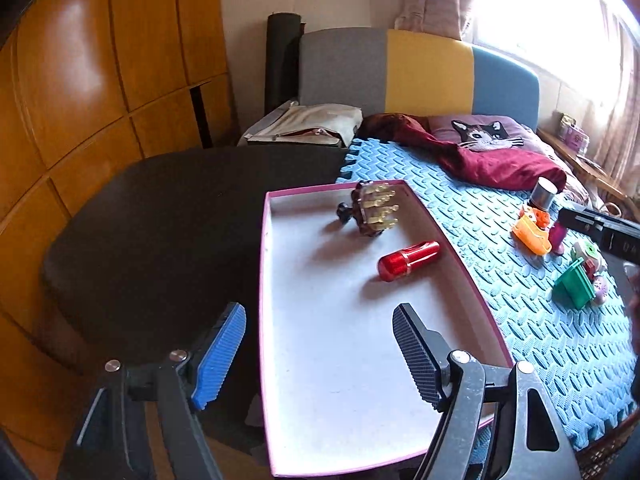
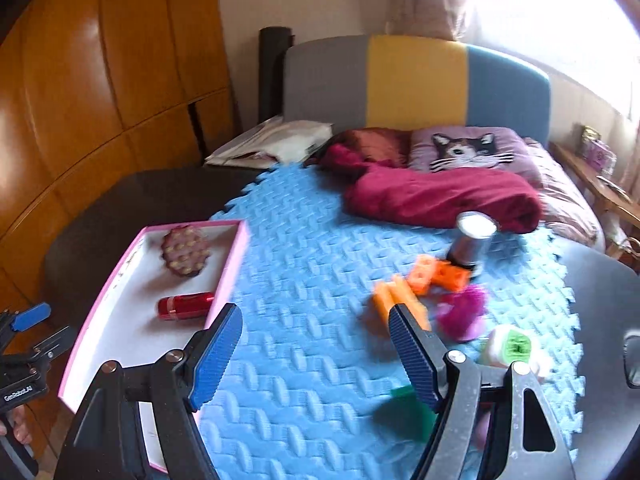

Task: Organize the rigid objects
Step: 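Move the left gripper back over the toys on the mat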

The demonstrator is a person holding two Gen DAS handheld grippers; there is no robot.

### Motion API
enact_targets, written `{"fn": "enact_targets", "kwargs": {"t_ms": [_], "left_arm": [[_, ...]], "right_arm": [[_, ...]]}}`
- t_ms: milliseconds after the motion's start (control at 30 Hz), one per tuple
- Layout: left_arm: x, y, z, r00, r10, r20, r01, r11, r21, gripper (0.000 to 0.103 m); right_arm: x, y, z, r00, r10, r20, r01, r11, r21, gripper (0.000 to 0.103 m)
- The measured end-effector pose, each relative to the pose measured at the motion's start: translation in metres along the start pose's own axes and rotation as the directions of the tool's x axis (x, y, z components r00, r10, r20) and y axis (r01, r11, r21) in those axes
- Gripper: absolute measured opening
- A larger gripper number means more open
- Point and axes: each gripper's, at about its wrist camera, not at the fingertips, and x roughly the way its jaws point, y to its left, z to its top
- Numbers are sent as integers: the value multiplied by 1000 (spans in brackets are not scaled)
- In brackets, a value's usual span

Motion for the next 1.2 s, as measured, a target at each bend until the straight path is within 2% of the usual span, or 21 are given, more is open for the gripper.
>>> {"fn": "enact_targets", "kwargs": {"t_ms": [267,467,567,633,1033,1200], "left_arm": [[0,-27,11,999,-30,13,29,997,67,78],[5,-49,22,999,-54,6,53,991,119,78],[8,-62,28,998,-64,3,63,988,141,78],[11,-71,31,997,-72,4,71,985,157,78],[26,-117,40,992,-120,-31,124,971,206,78],[34,-130,44,988,-141,-56,150,967,208,78]], "right_arm": [[-18,-70,4,989,-138,56,132,986,102,77],[-20,-133,-10,971,-233,51,215,948,237,77],[-17,-159,-17,974,-227,10,209,913,349,77],[-19,-172,-18,978,-206,18,182,897,402,77],[-17,-184,-25,977,-210,-30,199,864,462,77],[-19,-195,-30,974,-222,-51,217,832,511,77]]}}
